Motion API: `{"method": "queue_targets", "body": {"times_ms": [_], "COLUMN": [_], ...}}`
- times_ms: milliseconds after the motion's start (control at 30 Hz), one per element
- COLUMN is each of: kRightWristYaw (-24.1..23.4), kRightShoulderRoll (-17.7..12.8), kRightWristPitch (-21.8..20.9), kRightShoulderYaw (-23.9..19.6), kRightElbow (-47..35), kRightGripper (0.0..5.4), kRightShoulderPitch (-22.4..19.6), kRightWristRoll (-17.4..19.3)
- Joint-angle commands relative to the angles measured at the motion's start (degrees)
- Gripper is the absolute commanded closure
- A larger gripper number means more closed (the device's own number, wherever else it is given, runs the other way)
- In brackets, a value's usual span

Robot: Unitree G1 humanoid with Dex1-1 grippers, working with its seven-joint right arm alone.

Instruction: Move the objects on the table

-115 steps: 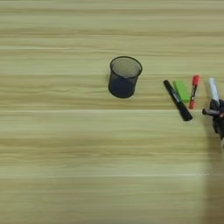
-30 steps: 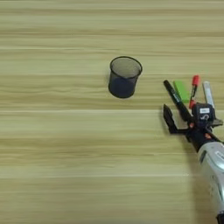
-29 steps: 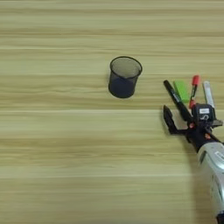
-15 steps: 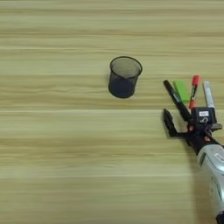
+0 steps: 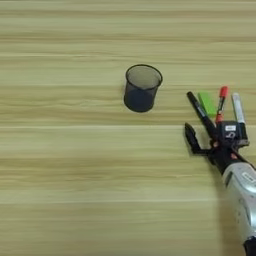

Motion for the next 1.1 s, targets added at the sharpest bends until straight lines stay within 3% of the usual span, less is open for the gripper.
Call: {"method": "queue_targets", "body": {"times_ms": [33, 1100], "kRightWristYaw": [0.1, 0.7], "kRightShoulderRoll": [-0.7, -0.9], "kRightWristPitch": [-0.1, -0.4], "kRightShoulderYaw": [0.0, 0.1], "kRightElbow": [-0.5, 0.4], "kRightGripper": [0.79, 4.23], "kRightShoulderPitch": [-1.8, -2.0], "kRightWristRoll": [-0.1, -0.2]}}
